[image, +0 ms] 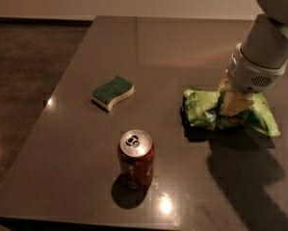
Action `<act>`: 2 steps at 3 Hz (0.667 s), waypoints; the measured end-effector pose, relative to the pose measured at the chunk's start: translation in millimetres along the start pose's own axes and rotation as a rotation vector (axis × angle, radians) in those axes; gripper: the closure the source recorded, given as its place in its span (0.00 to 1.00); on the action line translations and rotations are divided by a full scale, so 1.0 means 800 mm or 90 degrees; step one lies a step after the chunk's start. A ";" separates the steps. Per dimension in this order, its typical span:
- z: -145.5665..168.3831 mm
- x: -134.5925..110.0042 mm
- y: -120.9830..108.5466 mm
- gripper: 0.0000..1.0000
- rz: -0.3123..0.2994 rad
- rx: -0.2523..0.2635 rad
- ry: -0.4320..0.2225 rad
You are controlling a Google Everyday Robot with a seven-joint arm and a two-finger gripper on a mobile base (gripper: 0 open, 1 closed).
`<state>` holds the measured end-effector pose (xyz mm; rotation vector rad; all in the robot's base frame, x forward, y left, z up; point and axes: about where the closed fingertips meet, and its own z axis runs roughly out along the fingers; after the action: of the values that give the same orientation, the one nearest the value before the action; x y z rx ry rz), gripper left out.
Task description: Move green rice chip bag near coke can
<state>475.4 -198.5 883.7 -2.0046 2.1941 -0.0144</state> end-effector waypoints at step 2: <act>-0.005 -0.032 0.077 1.00 -0.116 -0.054 -0.011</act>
Offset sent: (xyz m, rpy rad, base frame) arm -0.0901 0.0398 -0.0006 0.0004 0.1100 0.2720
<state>416.4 -167.3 882.9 -2.2348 2.0276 0.0740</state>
